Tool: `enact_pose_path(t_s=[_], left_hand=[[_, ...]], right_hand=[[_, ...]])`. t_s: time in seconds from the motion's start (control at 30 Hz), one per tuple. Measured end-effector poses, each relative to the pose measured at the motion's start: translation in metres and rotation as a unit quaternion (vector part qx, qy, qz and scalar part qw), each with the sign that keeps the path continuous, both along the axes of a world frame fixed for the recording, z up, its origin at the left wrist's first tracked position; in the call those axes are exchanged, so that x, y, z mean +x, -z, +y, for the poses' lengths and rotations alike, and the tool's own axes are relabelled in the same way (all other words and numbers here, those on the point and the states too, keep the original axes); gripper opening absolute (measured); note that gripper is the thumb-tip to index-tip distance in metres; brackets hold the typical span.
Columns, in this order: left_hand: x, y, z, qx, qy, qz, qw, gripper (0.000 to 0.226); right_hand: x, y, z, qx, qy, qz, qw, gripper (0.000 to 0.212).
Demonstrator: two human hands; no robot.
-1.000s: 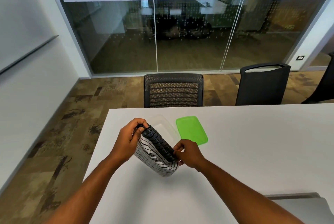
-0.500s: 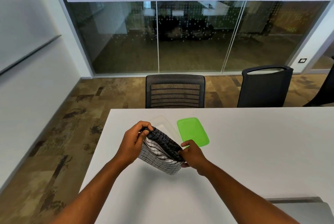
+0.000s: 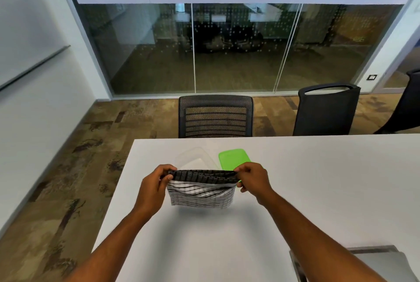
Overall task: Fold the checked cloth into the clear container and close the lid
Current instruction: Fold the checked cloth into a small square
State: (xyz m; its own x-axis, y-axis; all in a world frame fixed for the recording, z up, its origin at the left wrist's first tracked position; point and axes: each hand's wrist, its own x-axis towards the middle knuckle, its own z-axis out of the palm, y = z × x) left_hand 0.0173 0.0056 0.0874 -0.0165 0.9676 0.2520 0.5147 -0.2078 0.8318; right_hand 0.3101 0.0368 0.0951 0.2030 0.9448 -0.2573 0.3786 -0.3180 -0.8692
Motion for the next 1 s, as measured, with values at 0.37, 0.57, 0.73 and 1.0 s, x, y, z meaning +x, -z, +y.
enact_pose_path(t_s=[0.37, 0.57, 0.73, 1.0], left_hand=[[0.005, 0.011, 0.000, 0.022, -0.041, -0.005, 0.999, 0.024], [0.009, 0.009, 0.002, -0.002, -0.053, -0.047, 0.997, 0.024], [0.010, 0.006, 0.005, -0.021, -0.043, -0.063, 0.997, 0.022], [0.008, 0.005, 0.008, -0.075, -0.034, -0.149, 0.985, 0.021]], right_hand=[[0.003, -0.028, 0.009, -0.035, -0.043, 0.099, 0.994, 0.025], [0.016, -0.025, 0.012, -0.030, -0.050, 0.239, 0.969, 0.030], [0.020, -0.015, 0.011, 0.090, -0.149, 0.008, 0.985, 0.041], [0.021, -0.030, 0.015, 0.143, -0.125, 0.088, 0.978, 0.014]])
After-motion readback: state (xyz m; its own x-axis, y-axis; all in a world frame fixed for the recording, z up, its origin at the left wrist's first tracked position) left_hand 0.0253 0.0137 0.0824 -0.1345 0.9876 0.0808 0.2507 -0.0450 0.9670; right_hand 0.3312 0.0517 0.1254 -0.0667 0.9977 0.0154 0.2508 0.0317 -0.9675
